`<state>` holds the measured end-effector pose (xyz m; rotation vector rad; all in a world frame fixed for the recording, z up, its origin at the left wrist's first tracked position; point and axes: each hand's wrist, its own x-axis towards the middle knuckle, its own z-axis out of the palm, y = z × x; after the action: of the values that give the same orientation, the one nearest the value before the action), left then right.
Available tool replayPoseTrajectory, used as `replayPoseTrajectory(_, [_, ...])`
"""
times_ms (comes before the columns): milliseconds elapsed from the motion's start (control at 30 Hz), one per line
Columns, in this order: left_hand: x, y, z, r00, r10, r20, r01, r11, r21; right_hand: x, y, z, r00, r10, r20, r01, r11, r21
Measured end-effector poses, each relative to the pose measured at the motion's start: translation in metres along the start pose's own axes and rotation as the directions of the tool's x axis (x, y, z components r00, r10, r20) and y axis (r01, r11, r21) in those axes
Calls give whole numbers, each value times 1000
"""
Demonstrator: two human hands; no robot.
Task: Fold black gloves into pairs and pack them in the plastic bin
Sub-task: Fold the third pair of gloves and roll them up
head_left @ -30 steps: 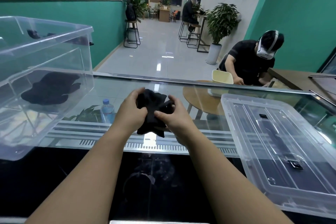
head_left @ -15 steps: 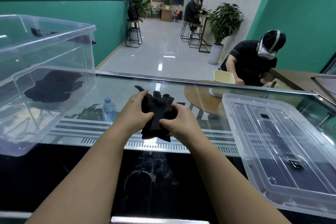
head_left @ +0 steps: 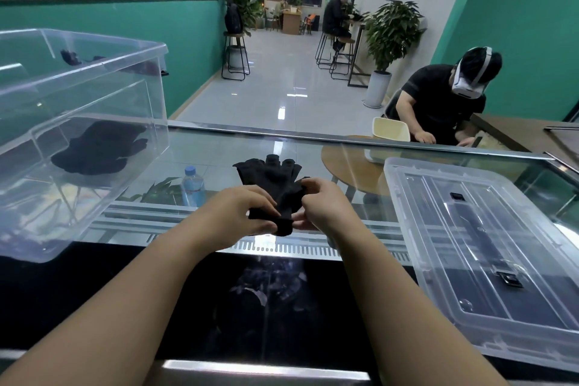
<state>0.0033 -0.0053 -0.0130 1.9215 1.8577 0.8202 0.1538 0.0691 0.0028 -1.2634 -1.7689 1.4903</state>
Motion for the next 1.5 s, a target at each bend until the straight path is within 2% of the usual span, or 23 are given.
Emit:
replayPoseTrajectory(100, [-4, -5, 4, 997, 39, -70, -41, 999, -25, -1, -2, -3, 998, 54, 23, -55, 998, 36])
replayPoseTrajectory(233, [-5, -4, 4, 995, 43, -87, -49, 996, -68, -2, -2, -3, 997, 70, 12, -71, 995, 70])
replayPoseTrajectory(567, [-7, -4, 4, 998, 60, 17, -60, 998, -28, 0, 1, 2, 996, 61, -60, -60, 998, 21])
replayPoseTrajectory(633, [-7, -3, 6, 999, 49, 21, -49, 999, -4, 1, 3, 4, 995, 27, -94, -29, 999, -18])
replayPoseTrajectory(733, [-5, -4, 11, 998, 25, -51, -23, 999, 49, 4, 7, 5, 989, -40, -144, 22, 992, -123])
replayPoseTrajectory(767, [-5, -4, 13, 999, 30, -38, -27, 995, 96, 6, 9, 4, 985, -65, -158, 36, 984, -175])
replayPoseTrajectory(900, [-2, -5, 18, 986, -3, 167, -35, 974, 222, 14, 15, 3, 977, -144, -158, 54, 881, -470])
replayPoseTrajectory(967, [0, -6, 16, 985, 3, 174, -37, 980, 196, 16, 12, 0, 953, -203, -224, 57, 849, -525])
replayPoseTrajectory(1033, [0, -6, 16, 986, 18, 168, -48, 982, 180, 18, 8, -3, 899, -312, -307, 111, 841, -529])
replayPoseTrajectory(1100, [0, -6, 16, 983, 22, 180, -60, 977, 204, 27, 5, -3, 880, -377, -291, 152, 802, -578])
replayPoseTrajectory(1200, [0, -4, 18, 971, 19, 237, -85, 959, 271, 48, 6, 2, 930, -289, -226, 63, 731, -679])
replayPoseTrajectory(1267, [-1, -2, 18, 960, 33, 279, -106, 962, 252, 60, 6, 5, 937, -225, -268, -25, 721, -692])
replayPoseTrajectory(1367, [-3, 1, 19, 960, 34, 279, -90, 978, 191, 68, 3, 6, 917, -186, -354, -90, 767, -635])
replayPoseTrajectory(1500, [-2, 7, 21, 965, -2, 261, -67, 964, 256, 67, -1, 5, 880, -191, -434, -83, 839, -538])
